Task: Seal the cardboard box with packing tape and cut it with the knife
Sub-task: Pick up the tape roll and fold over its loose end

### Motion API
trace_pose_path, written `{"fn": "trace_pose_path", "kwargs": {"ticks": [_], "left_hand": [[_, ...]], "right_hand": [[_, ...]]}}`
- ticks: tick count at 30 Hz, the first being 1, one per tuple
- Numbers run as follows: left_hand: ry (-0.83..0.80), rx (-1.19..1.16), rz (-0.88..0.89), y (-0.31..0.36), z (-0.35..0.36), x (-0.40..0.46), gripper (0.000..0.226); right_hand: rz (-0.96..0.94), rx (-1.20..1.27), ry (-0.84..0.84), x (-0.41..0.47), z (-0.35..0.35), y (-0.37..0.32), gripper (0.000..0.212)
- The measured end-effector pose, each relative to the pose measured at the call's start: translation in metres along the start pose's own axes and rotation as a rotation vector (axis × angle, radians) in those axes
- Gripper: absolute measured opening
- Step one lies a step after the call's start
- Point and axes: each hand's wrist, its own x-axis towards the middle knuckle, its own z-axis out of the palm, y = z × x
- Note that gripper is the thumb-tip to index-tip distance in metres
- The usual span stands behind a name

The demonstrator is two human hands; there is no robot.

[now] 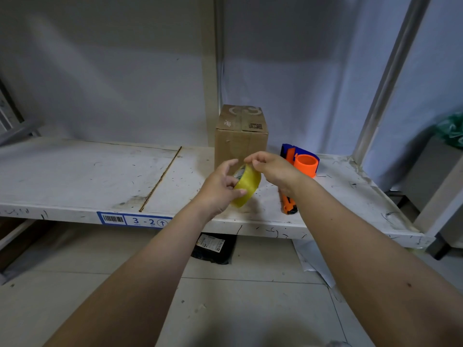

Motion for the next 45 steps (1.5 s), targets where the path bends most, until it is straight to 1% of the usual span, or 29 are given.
{"fn": "trace_pose_path", "kwargs": {"ticks": [8, 16, 20, 23, 26, 29, 35, 40, 41, 43, 45], "left_hand": [[-0.043, -0.011, -0.01, 0.001, 0.003, -0.002, 0.078], [-0.035, -0.021, -0.021, 0.009, 0.002, -0.006, 0.077], [-0.02, -0.009, -0.053, 0.015, 0.002, -0.006, 0.08], [0.012, -0.042, -0.12, 0.019, 0.002, -0.004, 0.077], [0.042, -0.113, -0.191, 0.02, 0.002, -0.002, 0.075], [0.065, -0.121, -0.253, 0.022, 0.002, 0.002, 0.075], [0.111, -0.098, -0.307, 0.033, 0.001, 0.007, 0.073], [0.177, -0.014, -0.307, 0.036, 0.002, 0.001, 0.058], [0.182, -0.007, -0.279, 0.033, 0.002, 0.0, 0.055], [0.226, 0.04, -0.157, 0.032, 0.0, -0.003, 0.045], [0.246, 0.035, -0.035, 0.035, -0.003, -0.005, 0.022]], "right_hand": [[0.006, -0.009, 0.05, 0.0, -0.001, 0.002, 0.009], [0.015, -0.074, 0.062, -0.003, 0.0, -0.003, 0.016], [-0.072, -0.177, 0.136, -0.003, 0.004, -0.001, 0.019], [-0.155, -0.284, 0.242, -0.004, 0.008, -0.002, 0.013], [-0.203, -0.359, 0.297, -0.009, 0.009, -0.005, 0.01], [-0.263, -0.418, 0.289, -0.016, 0.008, -0.012, 0.011], [-0.373, -0.536, 0.211, -0.026, 0.004, -0.032, 0.012], [-0.475, -0.617, 0.154, -0.032, 0.009, -0.039, 0.013], [-0.465, -0.616, 0.138, -0.032, 0.007, -0.041, 0.012], [-0.442, -0.625, 0.114, -0.028, 0.001, -0.045, 0.011], [-0.434, -0.636, 0.095, -0.025, -0.006, -0.05, 0.009]]}}
